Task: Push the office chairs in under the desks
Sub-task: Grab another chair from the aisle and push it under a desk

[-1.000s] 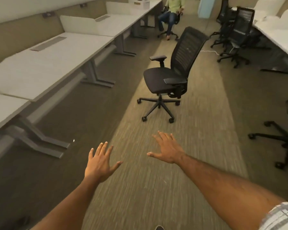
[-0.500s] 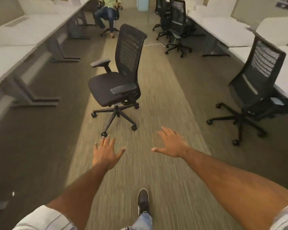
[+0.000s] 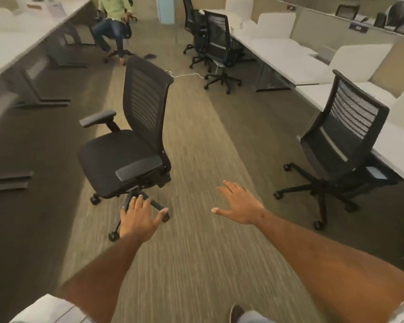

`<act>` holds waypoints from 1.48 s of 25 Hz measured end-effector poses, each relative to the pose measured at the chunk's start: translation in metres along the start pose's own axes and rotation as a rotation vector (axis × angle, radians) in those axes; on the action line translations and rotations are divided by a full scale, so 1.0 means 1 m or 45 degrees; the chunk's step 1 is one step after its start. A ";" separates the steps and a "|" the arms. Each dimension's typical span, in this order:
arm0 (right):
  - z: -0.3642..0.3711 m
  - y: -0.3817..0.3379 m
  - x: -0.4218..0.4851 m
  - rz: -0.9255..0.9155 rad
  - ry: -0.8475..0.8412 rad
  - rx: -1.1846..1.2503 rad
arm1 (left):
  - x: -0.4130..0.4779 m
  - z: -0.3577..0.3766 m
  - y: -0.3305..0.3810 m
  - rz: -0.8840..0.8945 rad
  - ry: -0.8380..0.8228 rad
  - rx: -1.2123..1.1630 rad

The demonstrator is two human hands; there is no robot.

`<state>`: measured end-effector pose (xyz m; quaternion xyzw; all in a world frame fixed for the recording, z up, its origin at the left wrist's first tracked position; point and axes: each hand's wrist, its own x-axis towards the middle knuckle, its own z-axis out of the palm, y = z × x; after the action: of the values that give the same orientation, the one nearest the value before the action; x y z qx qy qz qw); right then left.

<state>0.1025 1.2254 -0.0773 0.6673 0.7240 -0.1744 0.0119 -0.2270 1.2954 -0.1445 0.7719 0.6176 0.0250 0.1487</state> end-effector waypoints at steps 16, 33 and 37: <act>-0.150 0.148 0.391 -0.495 -0.064 -0.131 | 0.303 -0.027 0.093 -0.422 0.162 -0.066; -0.295 0.050 0.763 -1.258 0.316 0.061 | 0.548 -0.125 0.043 -0.806 0.485 -0.202; -0.312 0.023 0.847 -1.477 0.193 -0.025 | 0.590 -0.161 0.070 -0.851 0.587 -0.260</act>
<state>0.0996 2.1252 -0.0018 0.1723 0.9714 -0.0975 -0.1314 -0.0576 1.8808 -0.0580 0.4846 0.8455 0.2086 0.0823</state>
